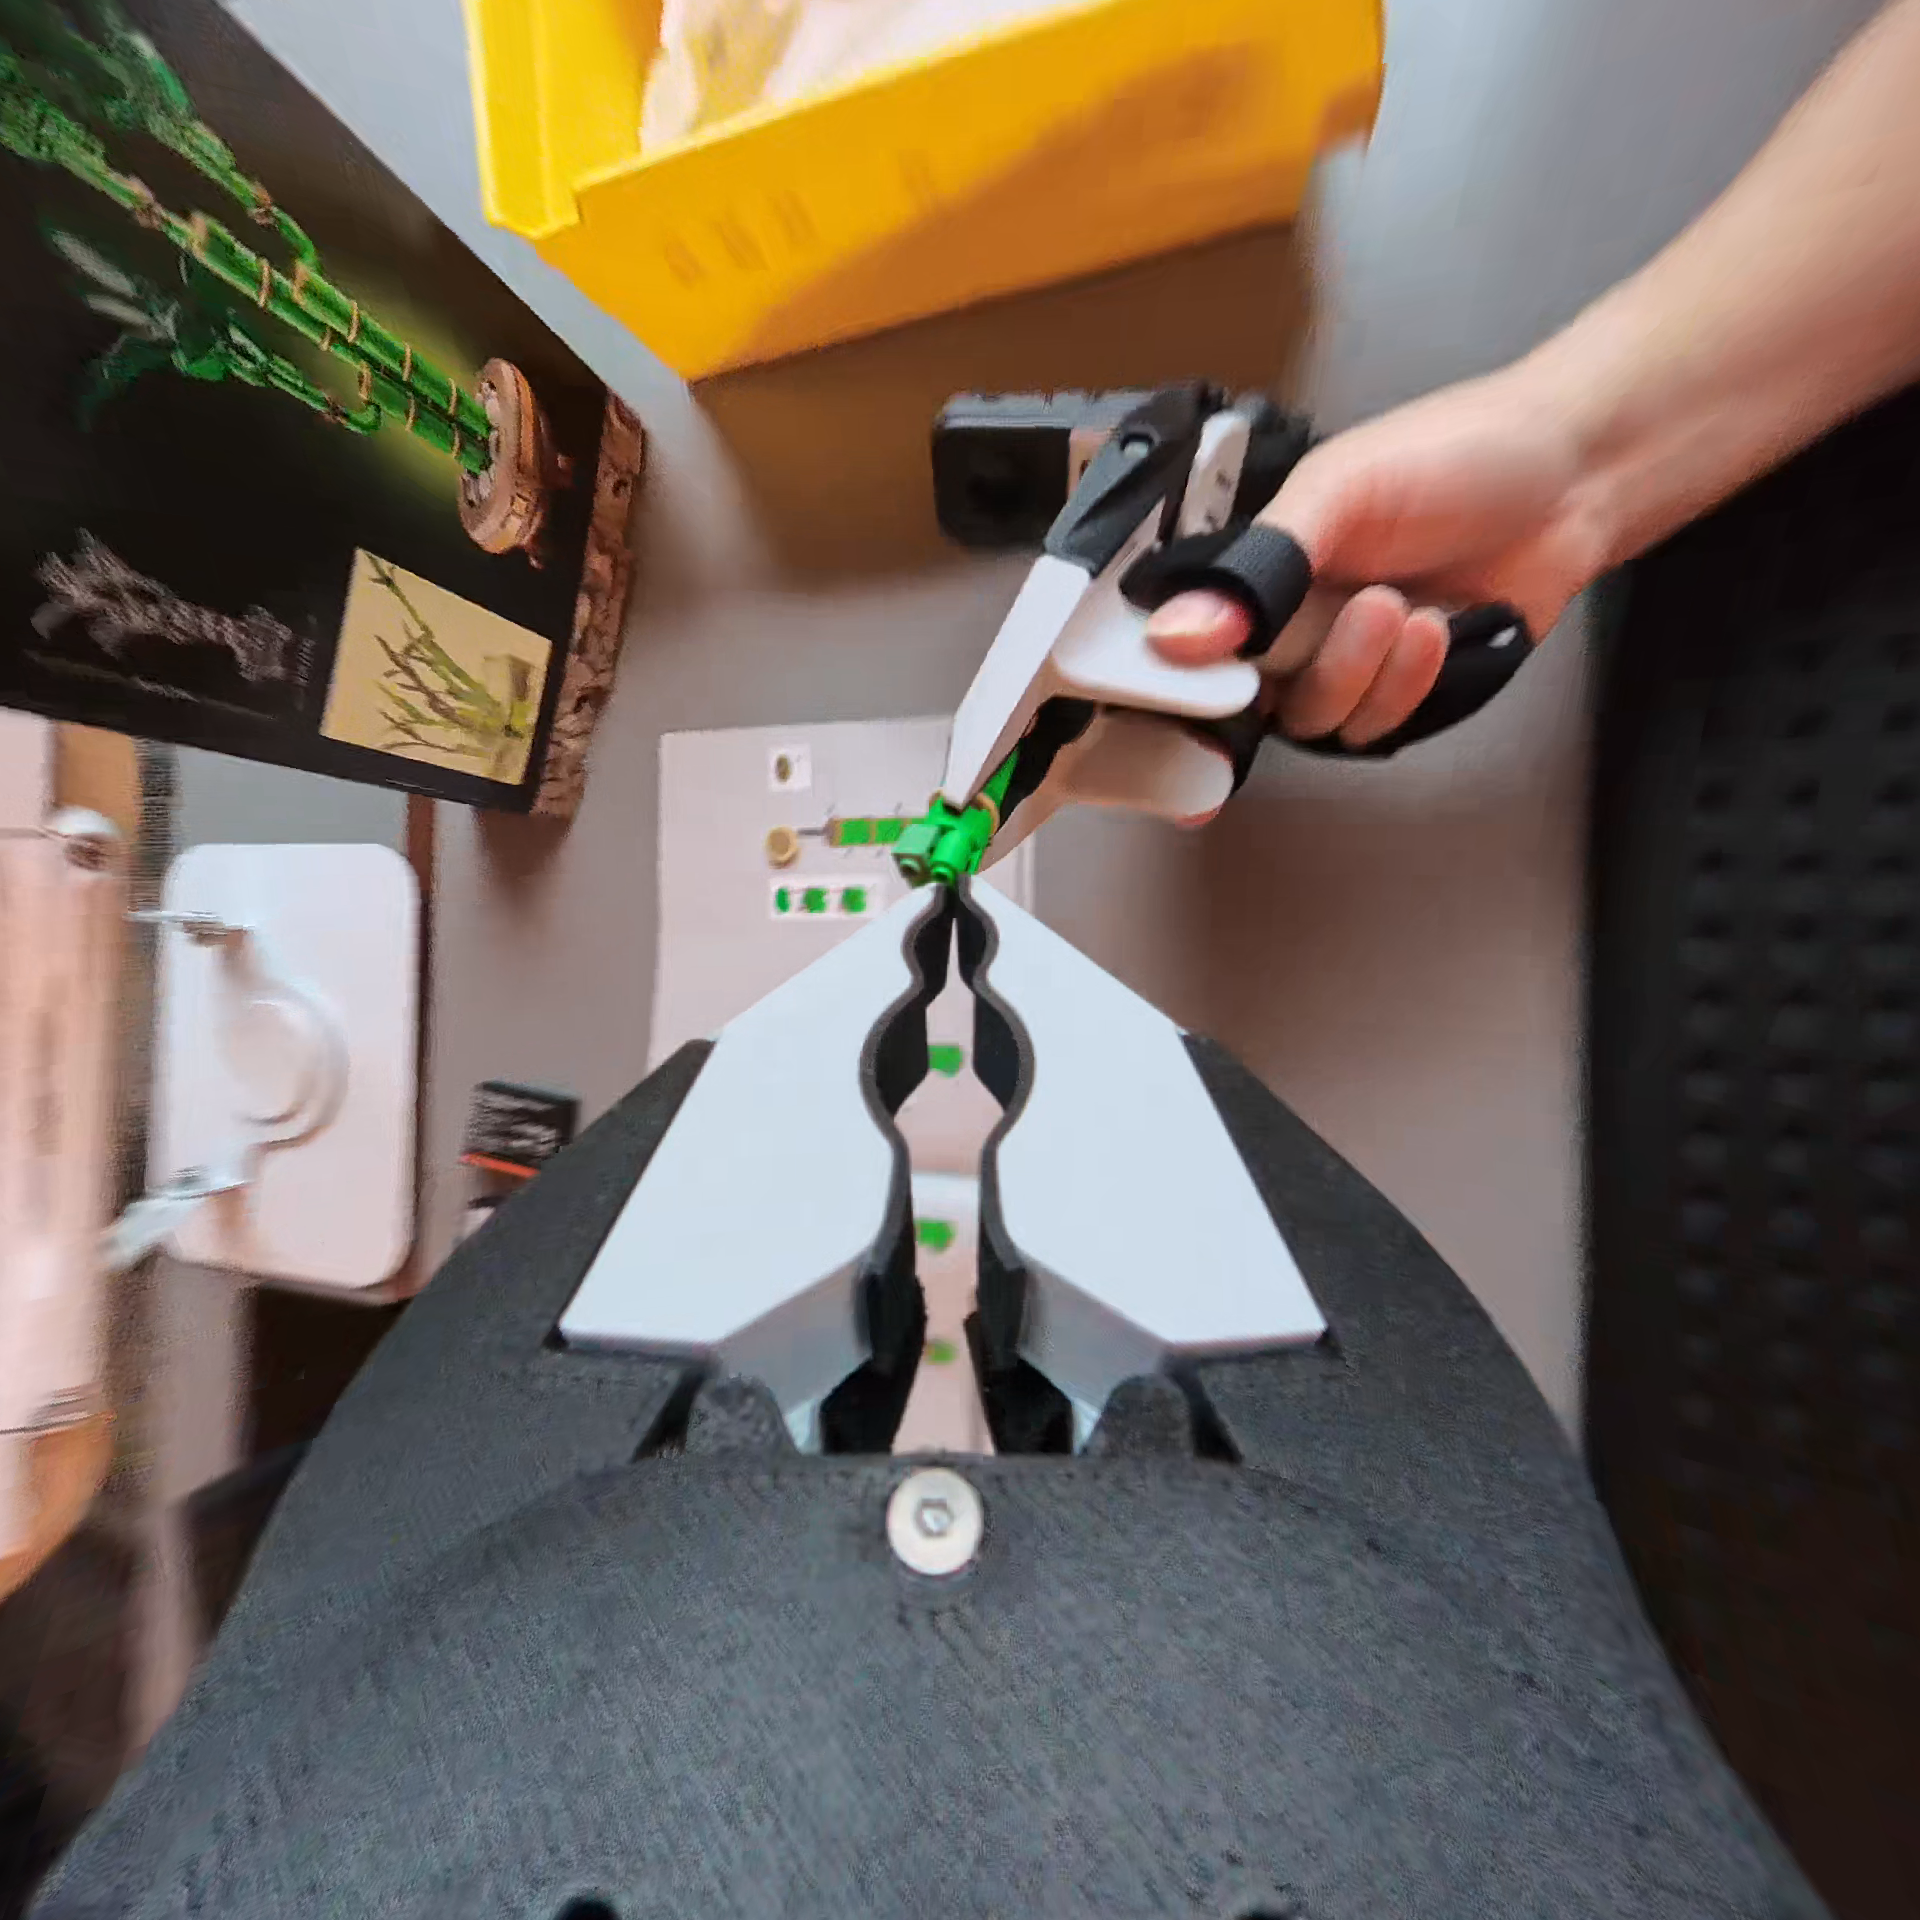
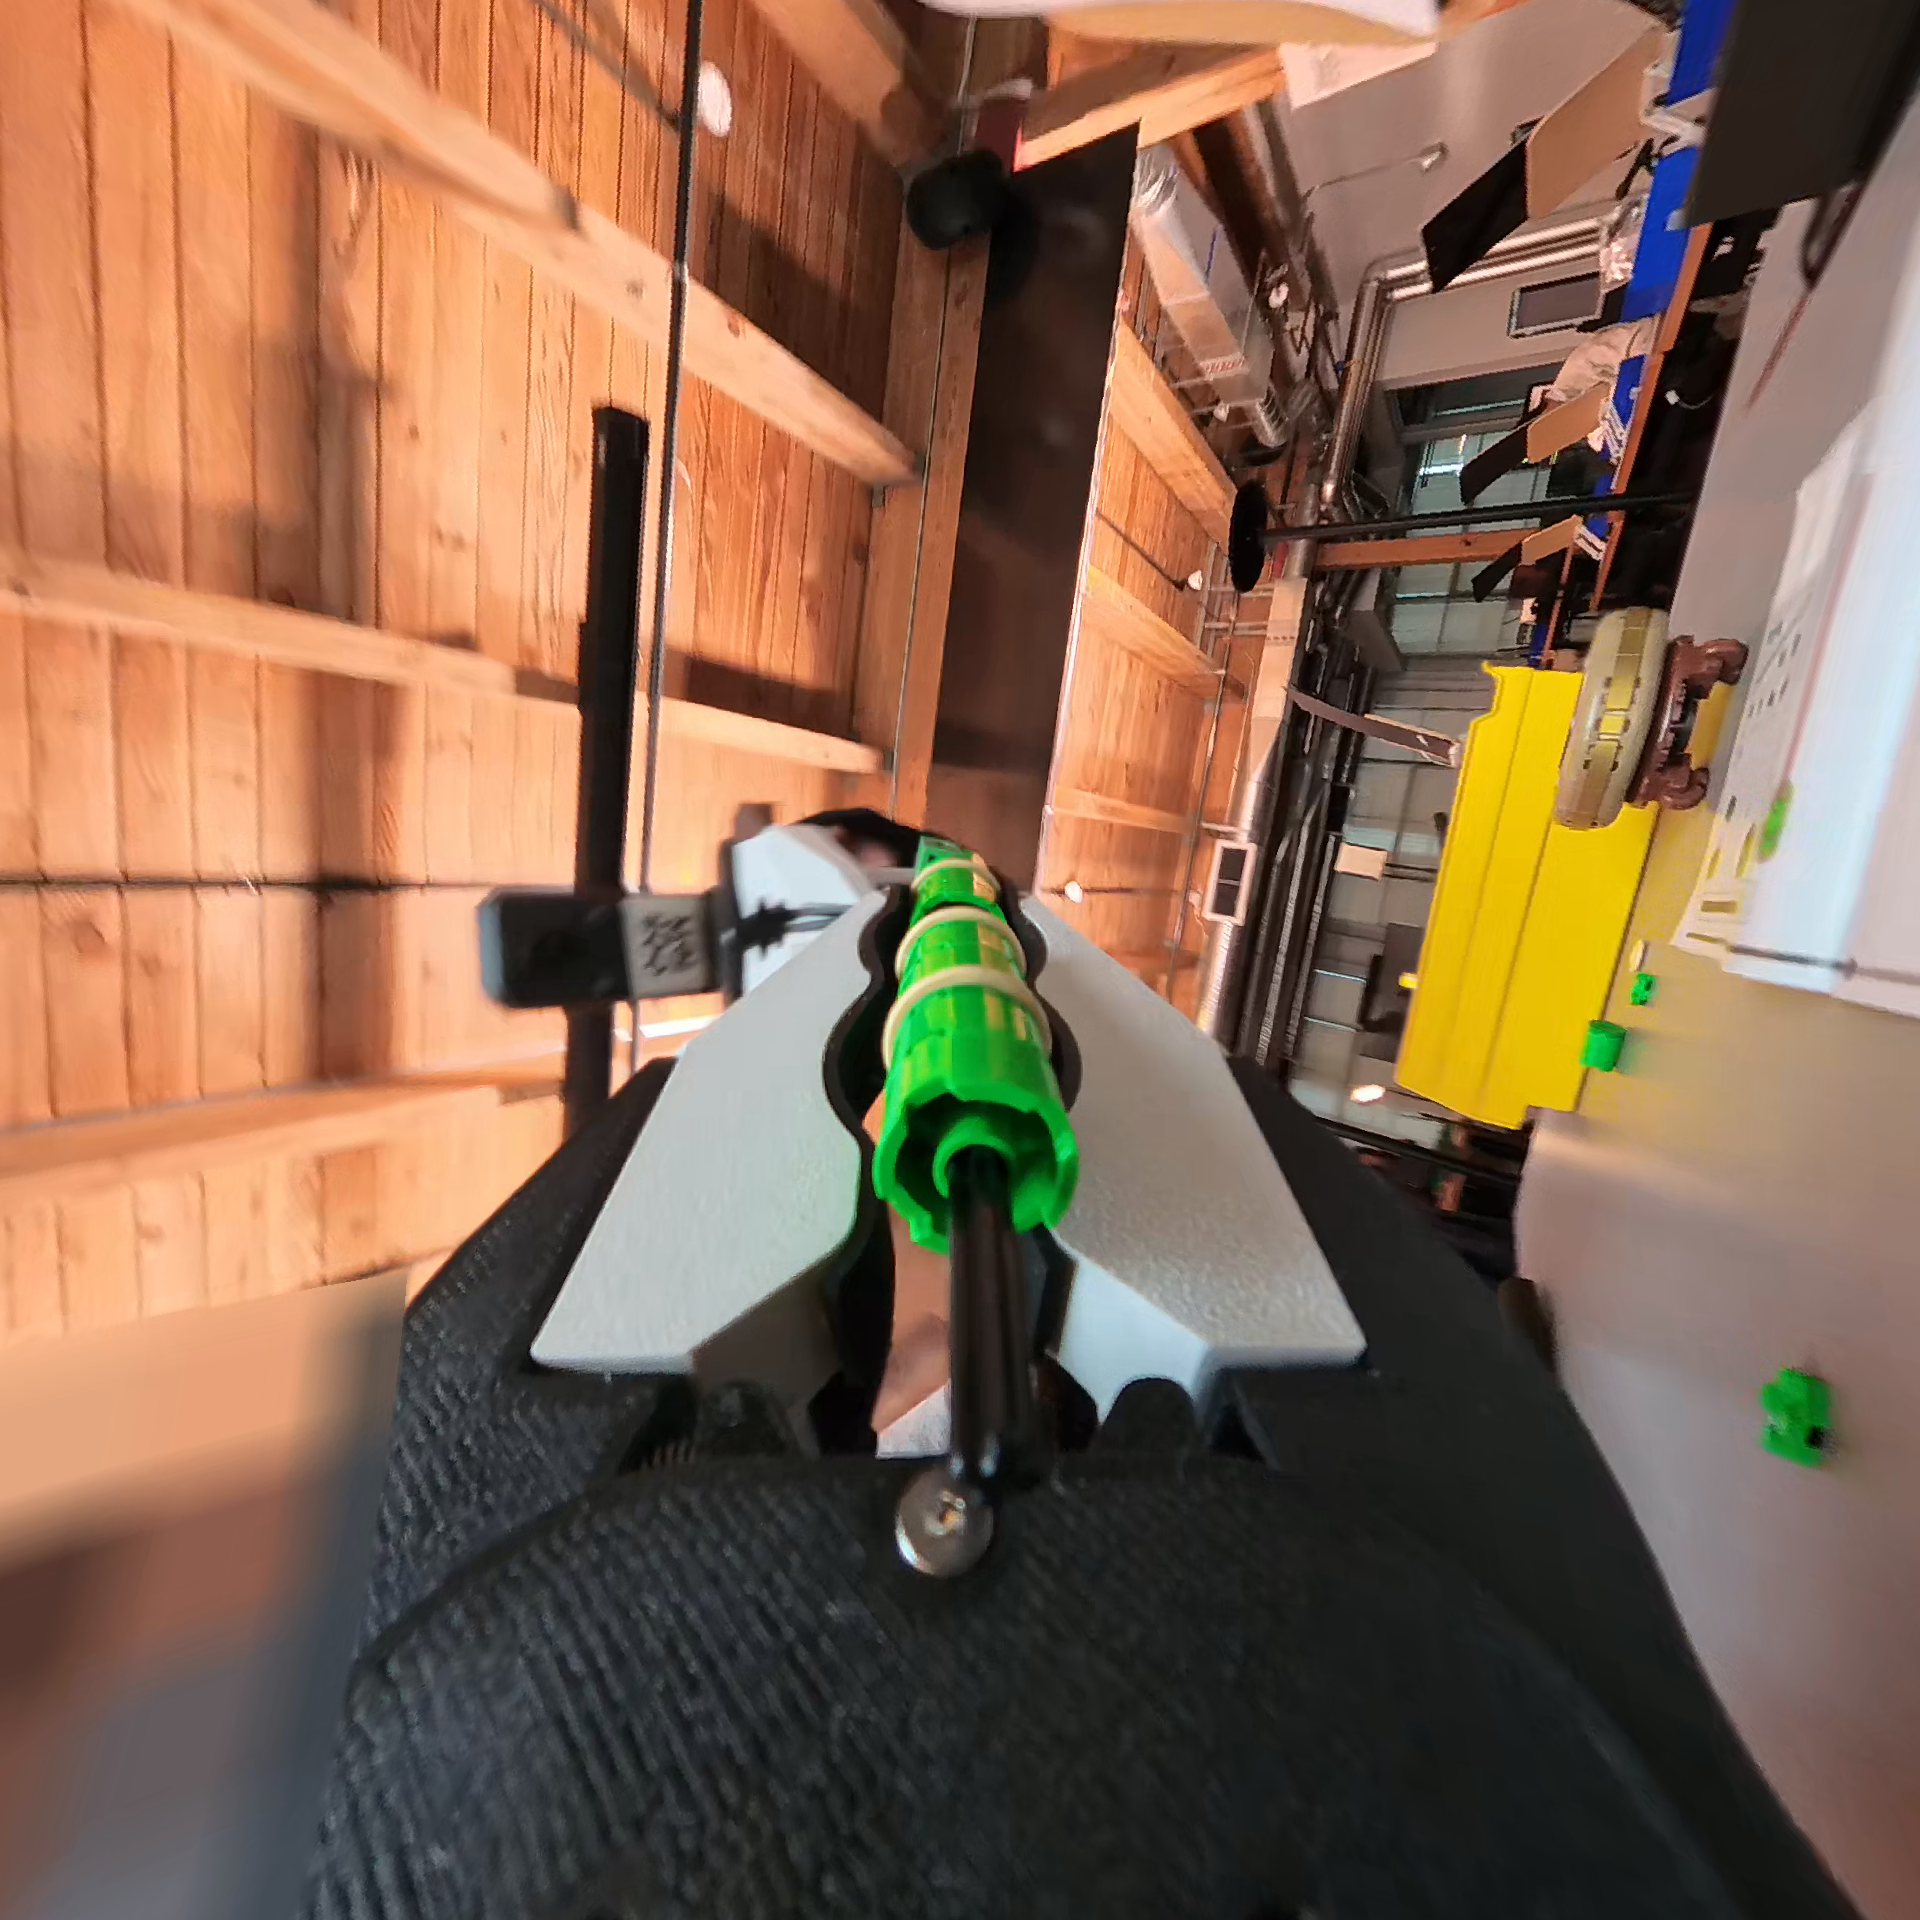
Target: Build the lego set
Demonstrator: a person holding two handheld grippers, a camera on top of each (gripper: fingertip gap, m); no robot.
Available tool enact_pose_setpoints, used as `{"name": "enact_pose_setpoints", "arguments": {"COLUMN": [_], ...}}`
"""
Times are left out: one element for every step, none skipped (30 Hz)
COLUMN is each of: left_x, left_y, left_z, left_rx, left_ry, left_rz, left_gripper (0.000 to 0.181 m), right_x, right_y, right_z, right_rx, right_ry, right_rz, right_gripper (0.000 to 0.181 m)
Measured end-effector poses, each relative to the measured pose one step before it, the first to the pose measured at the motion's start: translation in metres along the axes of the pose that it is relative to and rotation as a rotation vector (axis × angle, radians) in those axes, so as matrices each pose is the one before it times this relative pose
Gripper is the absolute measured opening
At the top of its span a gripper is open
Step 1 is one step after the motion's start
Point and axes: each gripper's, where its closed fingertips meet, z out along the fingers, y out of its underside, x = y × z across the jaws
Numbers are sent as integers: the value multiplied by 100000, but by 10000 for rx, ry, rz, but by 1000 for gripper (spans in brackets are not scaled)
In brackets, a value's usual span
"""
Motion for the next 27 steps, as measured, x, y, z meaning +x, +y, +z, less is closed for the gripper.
{"name": "enact_pose_setpoints", "arguments": {"left_x": [180,34,-103,100,332,216,36,22,-153,-361,-82,260,276,162,-140,-286,-147,-42,-113,-95,-7,-54,-15,181,173,117,151], "left_y": [266,259,70,-226,-534,-654,-573,-436,-266,-43,142,161,245,483,509,301,159,121,178,273,305,265,108,-68,-123,-87,-35], "left_z": [132,158,99,30,-46,-92,-131,-154,-179,-171,-138,-85,-27,-36,-108,-163,-140,-65,20,103,126,104,60,-6,-31,-17,9], "left_rx": [589,573,604,686,751,726,608,473,370,261,186,185,71,-180,-268,-126,2,23,-23,-90,-121,-119,-45,53,65,30,-4], "left_ry": [98,15,-56,99,275,248,171,162,31,-134,2,210,244,188,-25,-159,-82,-13,-44,-30,-7,-62,-82,23,37,37,84], "left_rz": [-507,-427,-417,-411,-389,-362,-276,-102,44,129,194,184,137,145,201,255,240,158,84,95,155,199,217,194,105,12,-36], "left_gripper": [0,0,0,0,0,0,0,0,0,0,0,0,0,0,0,2,7,11,14,16,14,8,5,4,1,1,1], "right_x": [-223,-304,-324,-222,-159,-124,-89,28,-43,272,365,116,50,27,-28,-25,46,21,-70,-11,-24,-89,-80,-47,-32,1,-28], "right_y": [135,111,29,-53,-80,-107,-134,-52,-45,182,296,193,137,24,-54,-21,47,100,120,178,135,72,94,35,-1,13,22], "right_z": [133,124,90,28,0,-26,-48,-44,-44,-15,11,27,27,-21,-36,-15,9,39,58,82,64,46,49,33,1,-1,5], "right_rx": [-135,-144,-90,-34,-20,9,28,-17,6,-99,-127,-39,-40,7,26,-31,-87,-105,-95,-114,-74,-31,-61,-32,-10,-26,-19], "right_ry": [-25,-83,-120,-97,-105,-131,-135,-95,-164,17,62,-84,-95,-48,-20,15,62,47,-15,15,9,-20,-20,7,13,17,-7], "right_rz": [-281,-267,-226,-180,-130,-101,-92,-83,-137,-160,-137,-6,92,0,-84,-126,-145,-147,-114,-45,-43,-46,-43,-75,-82,-32,-6], "right_gripper": [15,14,14,14,14,14,14,15,14,15,15,15,15,15,15,14,14,14,14,14,14,14,14,14,14,14,14]}}
